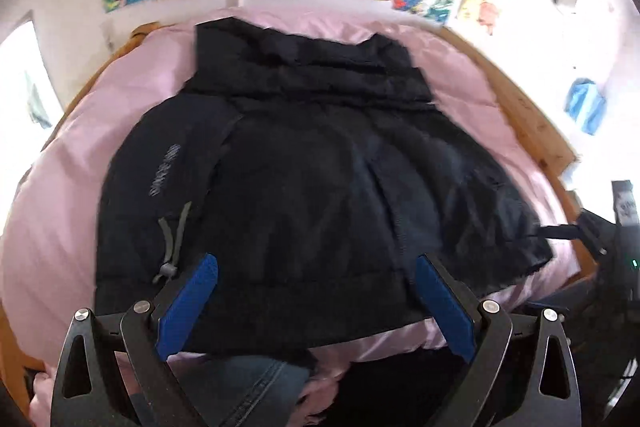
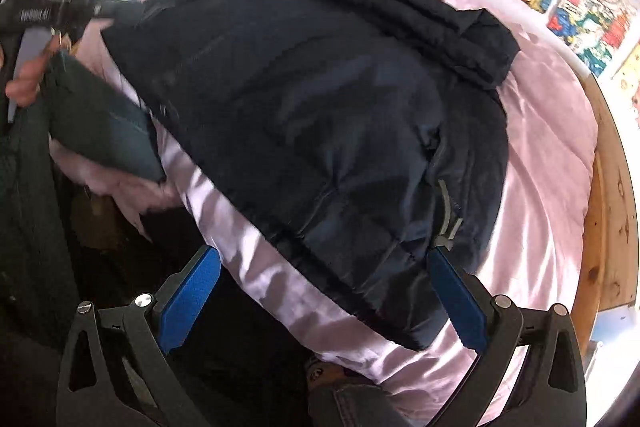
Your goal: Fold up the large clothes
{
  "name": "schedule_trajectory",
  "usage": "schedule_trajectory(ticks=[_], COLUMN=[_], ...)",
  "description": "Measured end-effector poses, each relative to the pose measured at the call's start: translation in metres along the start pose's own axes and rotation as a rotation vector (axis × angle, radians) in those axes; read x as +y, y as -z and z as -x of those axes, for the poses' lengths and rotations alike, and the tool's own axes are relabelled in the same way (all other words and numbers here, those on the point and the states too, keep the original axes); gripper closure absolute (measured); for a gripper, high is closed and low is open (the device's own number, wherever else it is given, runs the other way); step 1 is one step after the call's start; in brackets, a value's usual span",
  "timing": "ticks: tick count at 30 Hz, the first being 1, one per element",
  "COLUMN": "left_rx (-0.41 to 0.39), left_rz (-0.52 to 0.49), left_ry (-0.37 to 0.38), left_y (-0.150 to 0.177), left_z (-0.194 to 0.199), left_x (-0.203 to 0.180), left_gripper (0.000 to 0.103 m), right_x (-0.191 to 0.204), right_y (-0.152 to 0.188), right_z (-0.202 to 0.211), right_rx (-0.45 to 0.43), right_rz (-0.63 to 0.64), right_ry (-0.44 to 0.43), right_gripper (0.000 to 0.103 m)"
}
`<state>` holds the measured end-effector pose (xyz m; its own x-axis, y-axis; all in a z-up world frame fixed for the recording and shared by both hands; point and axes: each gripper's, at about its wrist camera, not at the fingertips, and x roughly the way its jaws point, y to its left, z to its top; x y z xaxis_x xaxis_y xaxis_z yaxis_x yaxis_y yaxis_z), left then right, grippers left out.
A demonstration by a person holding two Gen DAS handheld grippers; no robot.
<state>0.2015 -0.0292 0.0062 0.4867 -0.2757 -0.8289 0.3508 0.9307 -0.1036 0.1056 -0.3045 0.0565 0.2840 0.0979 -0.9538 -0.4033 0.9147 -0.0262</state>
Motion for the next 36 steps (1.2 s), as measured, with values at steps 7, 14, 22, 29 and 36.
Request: schedule_trajectory(ticks=[7, 14, 22, 29, 36], left_rx=[-0.001, -0.107, -0.127, -0.152, -0.162], left_rz=[-0.008, -0.066, -0.088, -0.059, -0.06], left_ry=[-0.045, -0.108, -0.118, -0.116, -0.082], left_y=[0.012, 0.011, 0.011, 0.011, 0.012], left_z=[-0.006, 0.007, 0.011, 0.016, 0.021], left_x=[0.008, -0.005, -0.006, -0.004, -0.001], left_gripper=[0.003, 0.003, 0.003, 0.003, 0.003], right_x=[0.031, 0.058, 0.049, 0.035, 0.037], right_y=[0.009, 0.013, 0.009, 0.01, 0.011], right_z=[-0.031, -0.045, -0.047, -0.052, -0.048], right_rx=[0.058, 0.027, 0.031, 0.033, 0.011], right_rz=[0.141, 0.364, 0.343, 0.319, 0.331], right_ry=[0.212, 0.457, 0.544, 0.531, 0.534], right_gripper=[0.002, 0.002, 0.004, 0.016, 0.051])
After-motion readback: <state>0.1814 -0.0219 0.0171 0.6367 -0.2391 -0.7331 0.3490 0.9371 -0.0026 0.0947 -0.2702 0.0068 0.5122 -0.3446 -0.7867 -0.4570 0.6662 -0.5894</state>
